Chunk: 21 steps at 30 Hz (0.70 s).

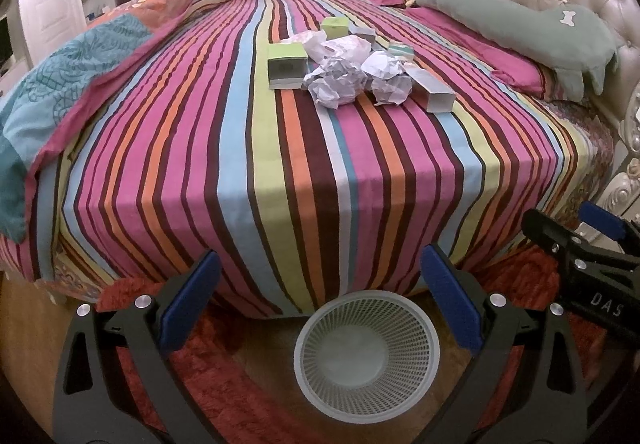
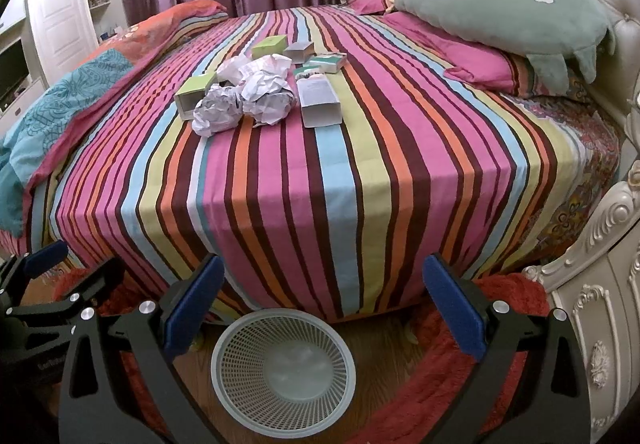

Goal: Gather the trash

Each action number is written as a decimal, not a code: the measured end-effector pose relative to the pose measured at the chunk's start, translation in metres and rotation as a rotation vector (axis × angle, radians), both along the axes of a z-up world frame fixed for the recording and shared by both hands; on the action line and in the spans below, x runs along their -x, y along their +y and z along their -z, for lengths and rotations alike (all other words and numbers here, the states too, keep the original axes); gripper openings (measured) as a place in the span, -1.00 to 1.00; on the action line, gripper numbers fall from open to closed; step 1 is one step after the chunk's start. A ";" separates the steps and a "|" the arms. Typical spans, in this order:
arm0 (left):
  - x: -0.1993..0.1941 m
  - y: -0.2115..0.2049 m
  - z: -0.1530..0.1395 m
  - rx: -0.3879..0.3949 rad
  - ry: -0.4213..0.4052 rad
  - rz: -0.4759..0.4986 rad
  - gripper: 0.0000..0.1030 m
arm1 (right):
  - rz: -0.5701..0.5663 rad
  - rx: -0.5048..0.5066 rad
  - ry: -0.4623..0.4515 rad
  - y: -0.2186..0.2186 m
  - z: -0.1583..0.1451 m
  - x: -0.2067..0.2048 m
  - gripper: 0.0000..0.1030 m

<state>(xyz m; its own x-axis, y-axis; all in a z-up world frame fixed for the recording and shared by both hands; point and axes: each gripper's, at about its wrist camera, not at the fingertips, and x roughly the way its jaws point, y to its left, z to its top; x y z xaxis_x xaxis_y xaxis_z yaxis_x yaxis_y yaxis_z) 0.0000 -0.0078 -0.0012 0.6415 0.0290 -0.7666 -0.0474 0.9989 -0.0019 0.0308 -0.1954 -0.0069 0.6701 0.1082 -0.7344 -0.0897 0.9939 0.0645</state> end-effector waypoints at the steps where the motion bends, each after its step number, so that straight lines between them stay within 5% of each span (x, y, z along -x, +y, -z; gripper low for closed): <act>1: 0.000 0.000 0.000 0.000 0.000 -0.001 0.88 | 0.000 -0.001 0.001 -0.001 0.000 0.000 0.85; 21: 0.001 -0.002 0.002 0.010 0.003 0.002 0.88 | -0.001 0.001 0.004 -0.001 0.002 0.001 0.85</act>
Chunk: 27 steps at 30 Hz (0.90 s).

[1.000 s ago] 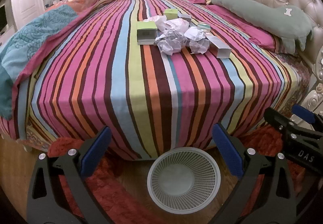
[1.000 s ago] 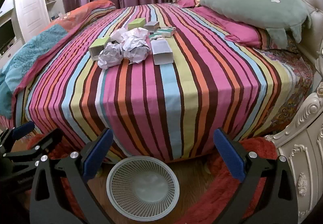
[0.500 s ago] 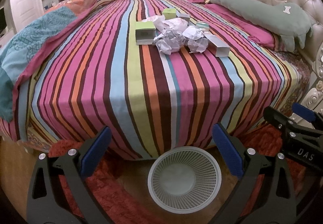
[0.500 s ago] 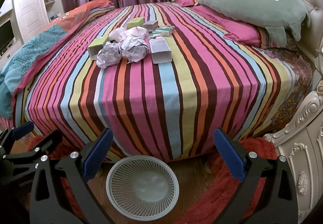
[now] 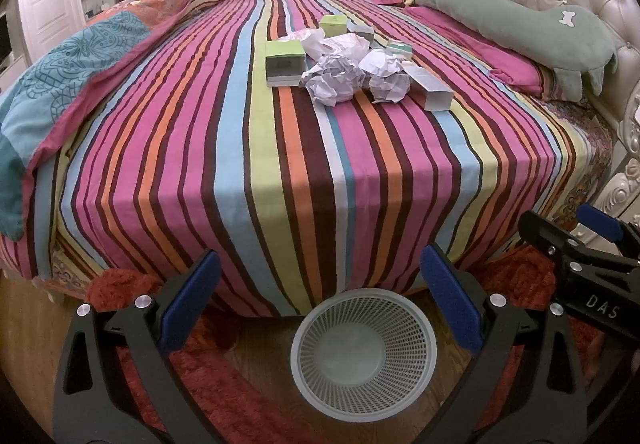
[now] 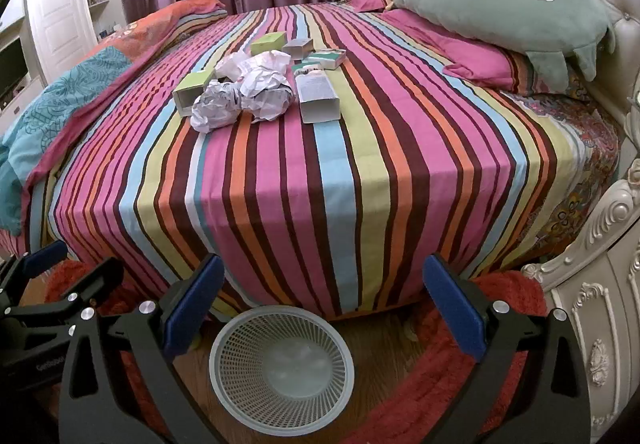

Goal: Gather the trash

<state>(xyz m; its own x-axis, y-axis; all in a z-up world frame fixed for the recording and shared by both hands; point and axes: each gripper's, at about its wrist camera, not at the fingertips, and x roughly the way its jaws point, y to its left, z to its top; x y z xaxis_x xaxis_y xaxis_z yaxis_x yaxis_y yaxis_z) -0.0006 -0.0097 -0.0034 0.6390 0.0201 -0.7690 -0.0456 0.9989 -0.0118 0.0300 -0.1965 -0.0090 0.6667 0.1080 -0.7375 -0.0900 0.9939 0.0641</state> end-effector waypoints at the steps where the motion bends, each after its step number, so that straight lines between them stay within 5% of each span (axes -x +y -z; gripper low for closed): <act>1: 0.000 0.000 0.000 0.000 0.000 0.000 0.88 | 0.000 -0.001 0.000 0.000 0.000 0.001 0.85; 27: 0.001 0.000 0.003 0.000 0.005 0.004 0.88 | -0.007 0.001 0.010 0.001 0.002 0.000 0.85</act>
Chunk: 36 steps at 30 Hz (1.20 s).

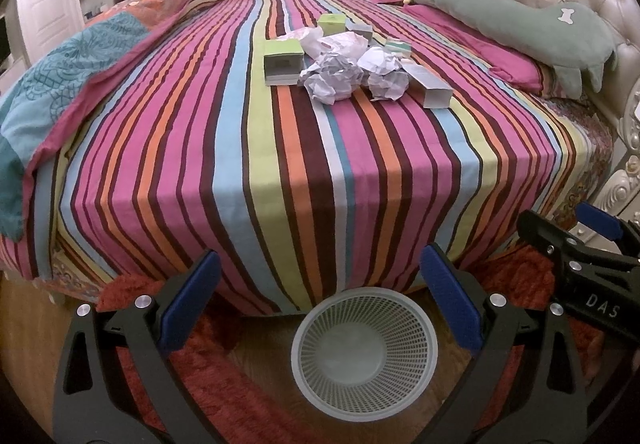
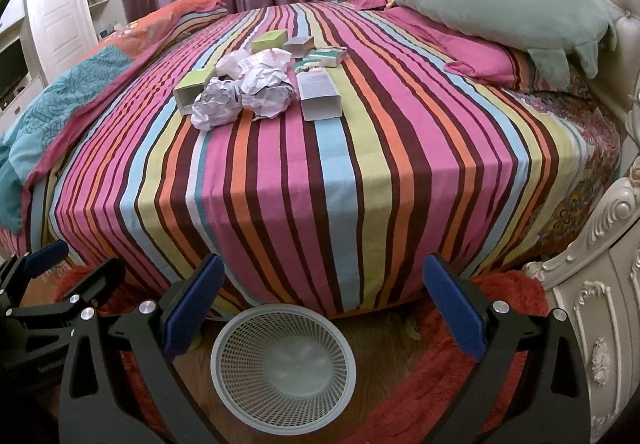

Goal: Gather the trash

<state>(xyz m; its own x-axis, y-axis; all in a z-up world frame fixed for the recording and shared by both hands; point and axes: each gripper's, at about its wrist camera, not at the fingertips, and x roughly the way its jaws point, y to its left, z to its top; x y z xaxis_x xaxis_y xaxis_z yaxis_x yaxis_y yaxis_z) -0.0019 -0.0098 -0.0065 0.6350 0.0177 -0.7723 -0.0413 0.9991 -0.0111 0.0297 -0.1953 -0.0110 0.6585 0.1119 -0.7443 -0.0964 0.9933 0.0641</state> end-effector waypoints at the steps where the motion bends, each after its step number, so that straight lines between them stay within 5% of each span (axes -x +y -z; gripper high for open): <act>1: 0.000 0.000 -0.001 -0.002 0.001 0.001 0.88 | 0.001 -0.001 0.000 0.000 0.000 0.000 0.85; 36: -0.003 -0.002 0.005 0.005 0.028 0.002 0.88 | -0.012 -0.006 0.030 0.002 0.005 -0.002 0.85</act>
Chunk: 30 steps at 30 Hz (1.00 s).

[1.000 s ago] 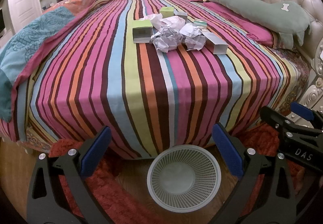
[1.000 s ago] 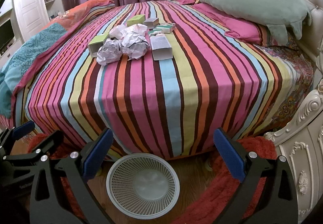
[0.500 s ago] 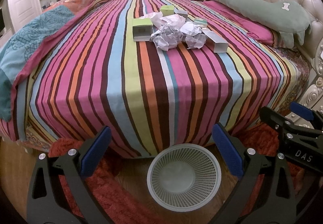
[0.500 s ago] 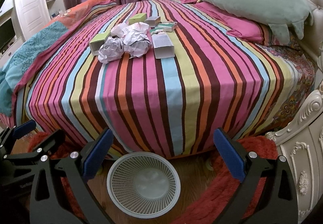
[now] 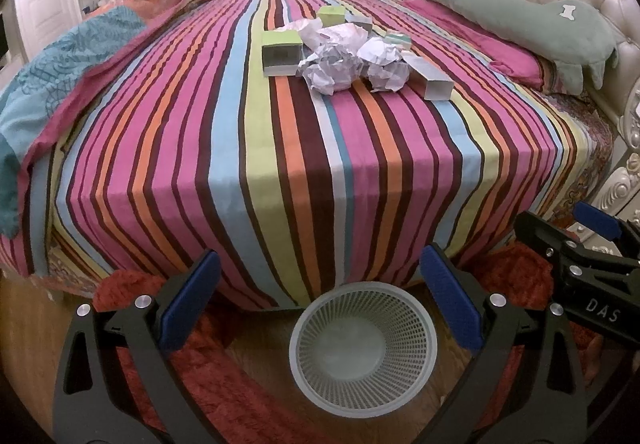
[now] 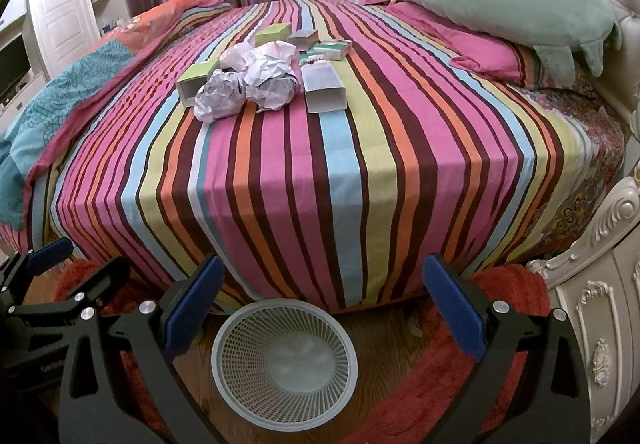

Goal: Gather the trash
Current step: 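Move both tools toward the paper balls and boxes on the bed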

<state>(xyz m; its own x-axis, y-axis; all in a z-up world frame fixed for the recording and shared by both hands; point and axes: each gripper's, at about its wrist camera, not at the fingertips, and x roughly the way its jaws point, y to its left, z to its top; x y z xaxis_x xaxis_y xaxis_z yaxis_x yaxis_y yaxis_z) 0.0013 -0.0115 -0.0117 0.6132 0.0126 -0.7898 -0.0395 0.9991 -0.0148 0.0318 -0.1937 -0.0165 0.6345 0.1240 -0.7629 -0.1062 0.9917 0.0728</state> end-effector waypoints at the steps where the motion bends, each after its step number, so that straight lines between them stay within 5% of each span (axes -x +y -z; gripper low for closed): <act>1: -0.001 0.000 0.001 -0.001 0.002 0.001 0.88 | 0.000 -0.002 0.005 0.000 0.001 0.000 0.85; 30: -0.078 0.018 0.011 0.021 -0.012 -0.024 0.88 | -0.026 -0.042 -0.002 -0.005 0.008 -0.068 0.85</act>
